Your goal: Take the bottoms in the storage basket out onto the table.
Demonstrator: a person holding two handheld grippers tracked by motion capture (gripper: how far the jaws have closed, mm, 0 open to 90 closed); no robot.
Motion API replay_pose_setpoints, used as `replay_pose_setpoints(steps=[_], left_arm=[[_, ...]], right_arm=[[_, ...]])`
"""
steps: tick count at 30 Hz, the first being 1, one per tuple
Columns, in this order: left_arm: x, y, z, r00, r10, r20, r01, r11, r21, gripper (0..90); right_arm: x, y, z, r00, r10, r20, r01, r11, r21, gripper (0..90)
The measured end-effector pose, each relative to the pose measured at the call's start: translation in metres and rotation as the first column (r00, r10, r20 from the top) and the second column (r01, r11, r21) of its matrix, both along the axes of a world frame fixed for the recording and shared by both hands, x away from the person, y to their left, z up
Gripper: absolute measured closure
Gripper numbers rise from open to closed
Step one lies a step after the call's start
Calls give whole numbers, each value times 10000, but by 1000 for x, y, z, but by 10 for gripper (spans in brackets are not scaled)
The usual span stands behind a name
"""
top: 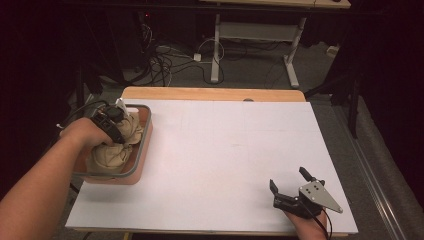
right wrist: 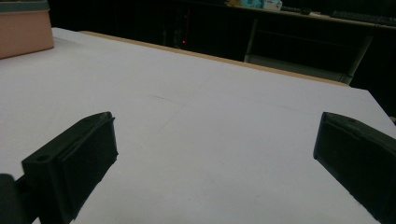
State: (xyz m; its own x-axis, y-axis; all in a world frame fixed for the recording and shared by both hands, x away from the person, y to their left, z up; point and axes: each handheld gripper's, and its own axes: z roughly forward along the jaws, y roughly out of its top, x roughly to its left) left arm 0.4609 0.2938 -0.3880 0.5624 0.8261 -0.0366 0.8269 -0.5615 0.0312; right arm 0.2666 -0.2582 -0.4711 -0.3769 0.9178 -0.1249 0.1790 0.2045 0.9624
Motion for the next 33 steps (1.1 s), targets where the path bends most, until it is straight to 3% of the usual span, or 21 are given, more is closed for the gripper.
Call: replay_pose_setpoints(steps=[11, 33], left_arm=[[2, -2, 19, 10000, -67, -40, 67, 10000, -21, 656], [-1, -15, 55, 9997, -222, -116, 226, 9990, 386, 654]], right_arm=[[0, 0, 0, 10000, -11, 14, 11, 10000, -20, 4], [0, 0, 1, 10000, -21, 71, 21, 10000, 4, 4]])
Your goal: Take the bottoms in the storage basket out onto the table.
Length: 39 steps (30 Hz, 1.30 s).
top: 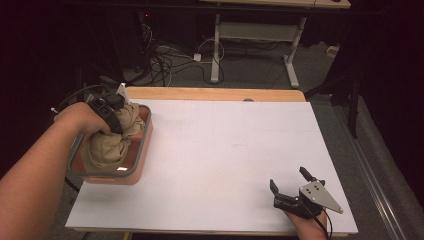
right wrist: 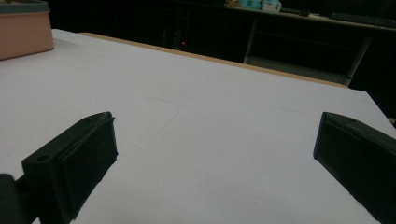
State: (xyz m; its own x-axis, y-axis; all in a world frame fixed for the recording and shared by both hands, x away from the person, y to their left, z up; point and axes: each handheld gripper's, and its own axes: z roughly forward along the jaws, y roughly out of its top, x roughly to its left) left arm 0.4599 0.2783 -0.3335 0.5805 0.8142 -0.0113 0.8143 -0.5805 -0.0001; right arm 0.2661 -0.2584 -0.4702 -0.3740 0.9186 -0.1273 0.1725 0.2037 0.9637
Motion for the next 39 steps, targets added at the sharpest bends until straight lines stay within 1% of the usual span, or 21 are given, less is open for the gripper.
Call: replay_pose_setpoints(steps=[2, 4, 12, 18, 27, 31, 33, 36, 39], left_arm=[[-1, -1, 3, 9999, -17, -99, 17, 10000, -38, 654], [-2, -4, 5, 9999, -64, -118, 65, 10000, 63, 654], [-6, -14, 11, 9998, -178, -116, 179, 9998, 78, 654], [-6, -19, 16, 9996, -266, -139, 267, 9996, 110, 654], [-5, -22, 15, 9991, -343, -232, 347, 9993, 156, 653], [-5, -23, 17, 9992, -352, -203, 357, 9991, 230, 653], [-6, -24, 20, 9990, -400, -191, 405, 9989, 237, 653], [-7, -28, 24, 9986, -495, -189, 497, 9987, 89, 652], [-7, -34, 30, 9983, -575, -91, 576, 9983, 129, 652]], right_arm=[[0, 0, 0, 10000, -1, 9, 1, 10000, 15, 4], [0, 0, 0, 10000, -5, 12, 5, 10000, 14, 4], [0, 1, 1, 10000, 9, 29, -9, 10000, 33, 4], [0, 0, 1, 10000, -21, 34, 21, 10000, 72, 4], [0, 0, 0, 10000, -8, 20, 8, 10000, 36, 4], [0, 0, 0, 10000, -2, 21, 2, 10000, 13, 4], [0, 1, 0, 10000, 3, -6, -3, 10000, 22, 4], [0, 1, -1, 10000, -5, -26, 5, 10000, 67, 4], [0, 1, -1, 10000, 0, -18, 0, 10000, 75, 4]])
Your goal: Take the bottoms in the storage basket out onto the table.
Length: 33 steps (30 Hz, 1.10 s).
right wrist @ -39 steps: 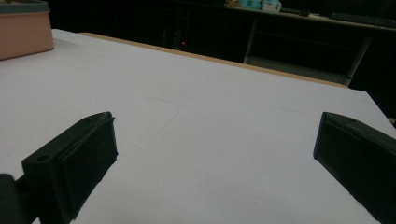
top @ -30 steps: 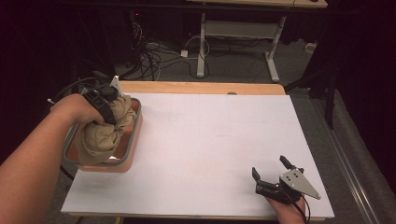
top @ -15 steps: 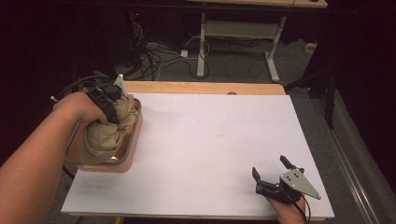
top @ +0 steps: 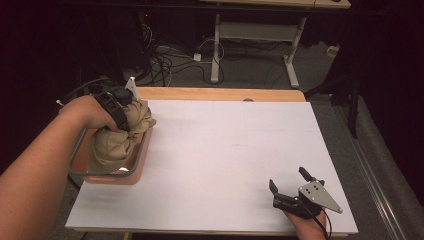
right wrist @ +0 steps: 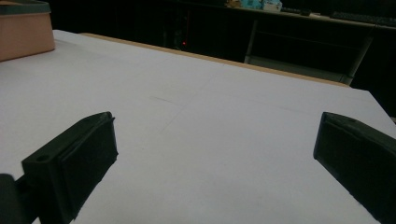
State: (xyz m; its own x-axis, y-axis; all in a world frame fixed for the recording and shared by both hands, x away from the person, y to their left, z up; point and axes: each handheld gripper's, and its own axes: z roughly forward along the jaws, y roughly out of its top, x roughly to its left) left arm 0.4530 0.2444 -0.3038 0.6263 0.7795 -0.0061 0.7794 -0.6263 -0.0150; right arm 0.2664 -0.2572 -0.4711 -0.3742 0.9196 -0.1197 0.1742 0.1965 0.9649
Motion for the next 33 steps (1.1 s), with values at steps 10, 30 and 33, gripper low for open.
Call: replay_pose_setpoints(steps=[10, 30, 33], left_arm=[[1, -27, 10, 9991, -398, 135, 398, 9992, 4, 652], [-1, -75, 25, 9907, -1285, 450, 1305, 9904, -454, 652], [1, -83, 25, 9886, -1437, 452, 1461, 9877, -554, 652]], right_arm=[[0, -1, 1, 10000, -29, 55, 29, 10000, 10, 4], [-1, -1, 1, 10000, -27, 80, 27, 10000, -10, 3], [-1, -2, 2, 9999, -50, 108, 50, 10000, 18, 4]])
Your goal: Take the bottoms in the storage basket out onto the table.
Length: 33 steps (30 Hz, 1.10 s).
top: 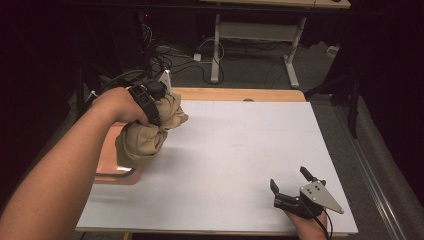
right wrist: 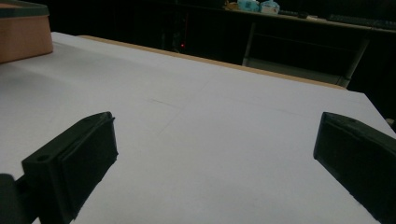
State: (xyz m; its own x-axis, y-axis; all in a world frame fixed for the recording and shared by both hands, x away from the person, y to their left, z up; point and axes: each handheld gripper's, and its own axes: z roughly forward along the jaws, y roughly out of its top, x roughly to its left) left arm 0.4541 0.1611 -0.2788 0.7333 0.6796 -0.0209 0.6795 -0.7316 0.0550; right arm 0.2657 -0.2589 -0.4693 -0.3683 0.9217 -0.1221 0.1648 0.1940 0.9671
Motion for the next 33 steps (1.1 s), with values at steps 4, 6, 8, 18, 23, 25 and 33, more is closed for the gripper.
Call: replay_pose_setpoints(steps=[4, 6, 8, 18, 23, 25, 33], left_arm=[[1, -8, -1, 9999, -125, -10, 125, 9999, -93, 652], [1, -11, -1, 9998, -182, 17, 182, 9996, -192, 651], [1, -14, 0, 9999, -168, 32, 168, 9994, -288, 650], [3, -24, -2, 9993, -381, 63, 385, 9959, -820, 649], [4, -28, -5, 9990, -429, 87, 435, 9948, -919, 648], [4, -30, -6, 9989, -442, 128, 452, 9945, -945, 648], [5, -40, -13, 9972, -605, 451, 658, 9897, -1274, 645]], right_arm=[[0, -1, 0, 10000, -13, -50, 13, 10000, -7, 4], [0, 0, 0, 10000, 9, -44, -9, 10000, -4, 4], [0, 0, 0, 10000, 27, -15, -27, 10000, -16, 4], [0, -1, 1, 10000, 19, 3, -19, 10000, -28, 4], [0, 0, 0, 10000, 27, 9, -27, 10000, -35, 4], [0, 0, 0, 10000, 26, -18, -26, 10000, -33, 4], [0, 0, 0, 10000, 33, -22, -33, 10000, -87, 4]])
